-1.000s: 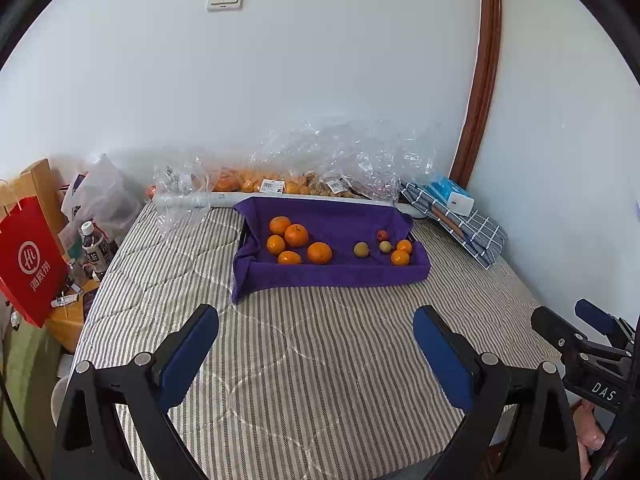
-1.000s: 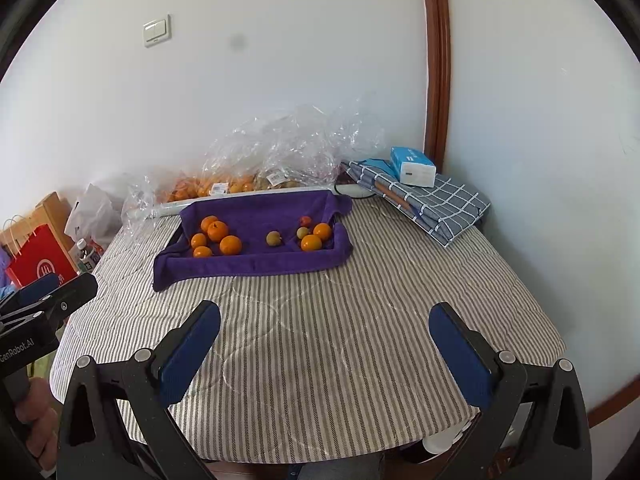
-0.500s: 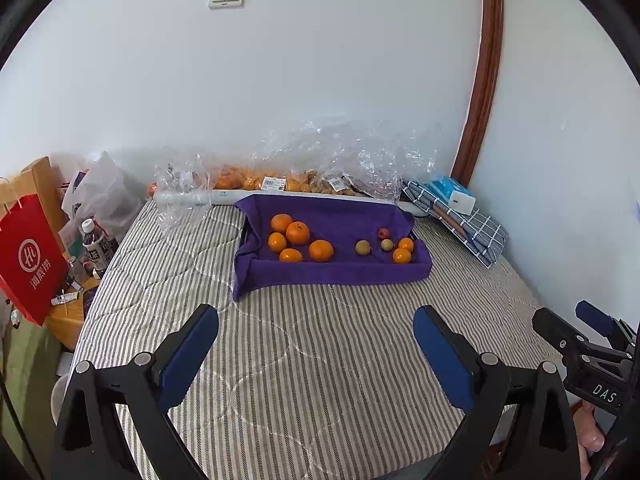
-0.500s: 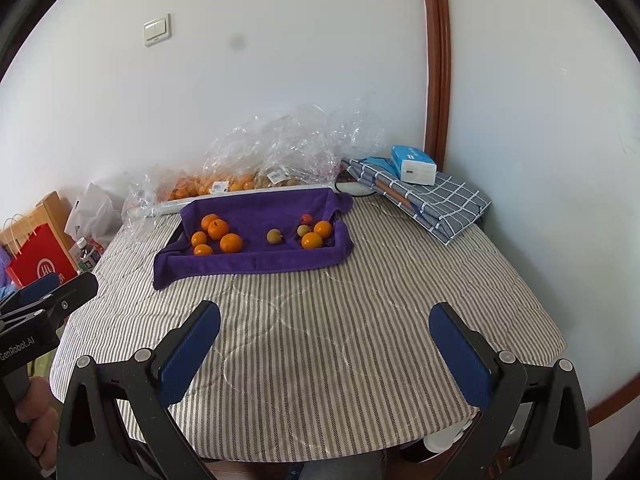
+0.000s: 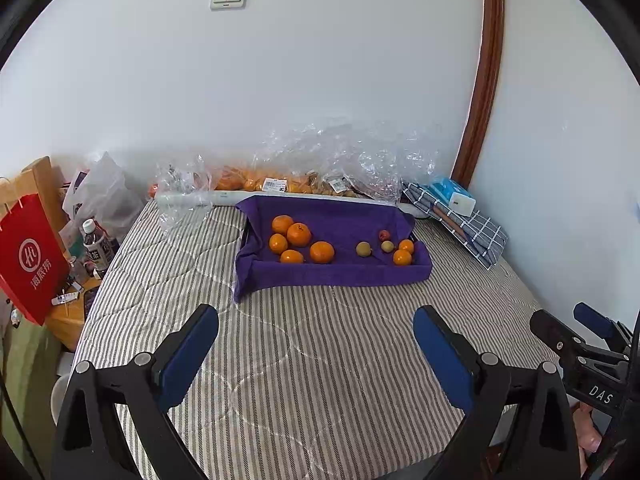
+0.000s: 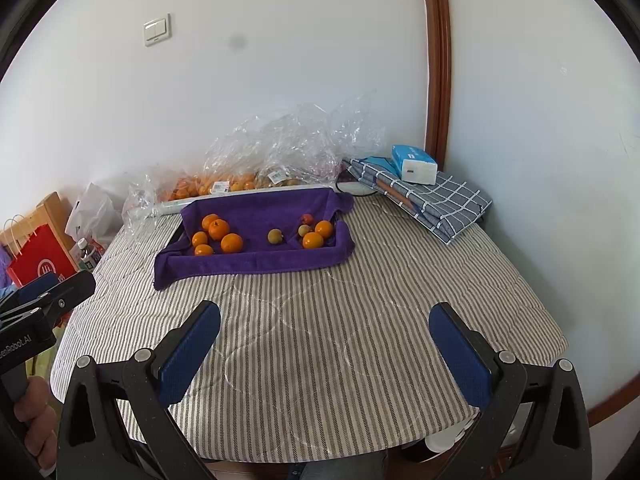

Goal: Organize fruits

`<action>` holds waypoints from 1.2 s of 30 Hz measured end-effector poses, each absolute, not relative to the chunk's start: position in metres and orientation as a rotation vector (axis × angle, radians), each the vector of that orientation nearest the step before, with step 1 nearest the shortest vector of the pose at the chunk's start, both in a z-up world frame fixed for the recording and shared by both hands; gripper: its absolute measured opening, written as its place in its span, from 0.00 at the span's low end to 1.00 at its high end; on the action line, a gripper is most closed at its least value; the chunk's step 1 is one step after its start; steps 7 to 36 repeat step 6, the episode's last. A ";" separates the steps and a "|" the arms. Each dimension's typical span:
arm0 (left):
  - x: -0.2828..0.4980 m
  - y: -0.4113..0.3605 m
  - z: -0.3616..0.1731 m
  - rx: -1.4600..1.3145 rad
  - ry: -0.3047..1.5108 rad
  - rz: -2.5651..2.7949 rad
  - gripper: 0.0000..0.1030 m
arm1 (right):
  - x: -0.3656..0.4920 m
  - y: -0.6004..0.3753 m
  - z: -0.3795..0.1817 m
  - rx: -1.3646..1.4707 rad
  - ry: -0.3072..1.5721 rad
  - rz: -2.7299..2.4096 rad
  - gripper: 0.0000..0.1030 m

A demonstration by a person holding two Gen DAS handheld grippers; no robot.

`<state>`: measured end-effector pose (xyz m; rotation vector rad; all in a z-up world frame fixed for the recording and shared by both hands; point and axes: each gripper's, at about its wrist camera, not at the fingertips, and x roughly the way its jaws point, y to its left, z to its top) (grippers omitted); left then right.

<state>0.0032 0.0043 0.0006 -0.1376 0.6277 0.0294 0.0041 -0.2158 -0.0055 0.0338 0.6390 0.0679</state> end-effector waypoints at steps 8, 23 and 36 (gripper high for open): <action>0.003 0.005 0.001 -0.136 0.624 0.035 0.96 | 0.004 -0.215 -0.006 0.035 0.638 0.069 1.00; 0.003 0.005 0.001 -0.136 0.624 0.035 0.96 | 0.004 -0.215 -0.006 0.035 0.638 0.069 1.00; 0.003 0.005 0.001 -0.136 0.624 0.035 0.96 | 0.004 -0.215 -0.006 0.035 0.638 0.069 1.00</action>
